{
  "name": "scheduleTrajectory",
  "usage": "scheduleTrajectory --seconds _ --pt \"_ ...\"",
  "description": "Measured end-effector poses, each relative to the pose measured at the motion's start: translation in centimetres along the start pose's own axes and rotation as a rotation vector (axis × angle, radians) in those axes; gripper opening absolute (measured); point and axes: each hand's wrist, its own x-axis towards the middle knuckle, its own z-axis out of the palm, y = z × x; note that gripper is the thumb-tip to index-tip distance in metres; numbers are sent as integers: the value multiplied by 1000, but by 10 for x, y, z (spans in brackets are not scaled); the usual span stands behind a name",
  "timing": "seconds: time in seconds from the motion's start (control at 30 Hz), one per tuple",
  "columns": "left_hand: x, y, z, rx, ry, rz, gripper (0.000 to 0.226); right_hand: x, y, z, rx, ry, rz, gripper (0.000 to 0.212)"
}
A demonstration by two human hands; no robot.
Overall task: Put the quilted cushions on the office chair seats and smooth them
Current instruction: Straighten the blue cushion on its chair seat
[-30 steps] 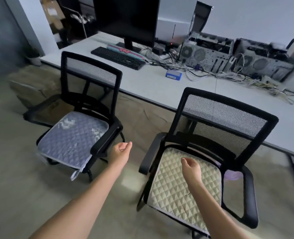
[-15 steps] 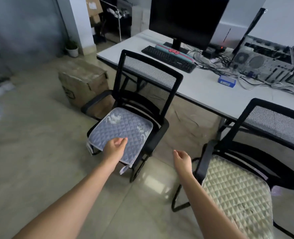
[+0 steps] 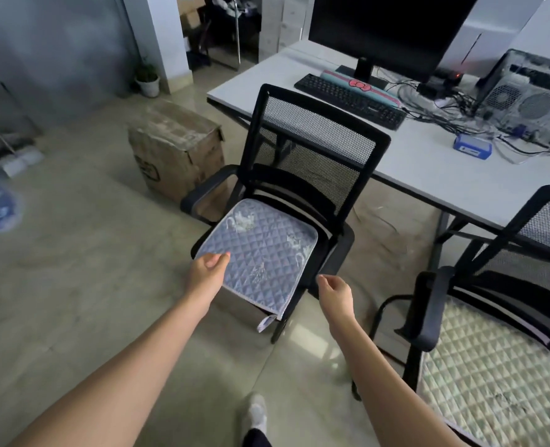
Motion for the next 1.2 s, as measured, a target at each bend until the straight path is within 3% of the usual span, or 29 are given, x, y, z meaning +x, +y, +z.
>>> scheduleTrajectory --seconds 0.17,0.27,0.4,0.73,0.9,1.1,1.17,1.2 --pt "53 -7 5 11 -37 6 24 32 -3 31 35 16 39 25" --pt "97 -10 11 35 -44 -19 36 59 -4 56 38 25 82 27" --pt "150 -10 27 97 -75 -37 35 99 -5 90 98 35 153 29" --pt "252 -37 51 181 -107 -101 36 177 -2 149 12 44 214 11" --pt "293 -60 67 203 -169 -122 36 202 15 163 -11 65 247 43" --pt "334 -82 91 278 -243 -92 26 219 36 167 13 120 293 59" --pt "349 -93 98 295 -268 -80 22 224 45 172 17 139 316 44" --pt "358 -99 101 299 -269 -78 22 228 51 174 22 152 338 53"
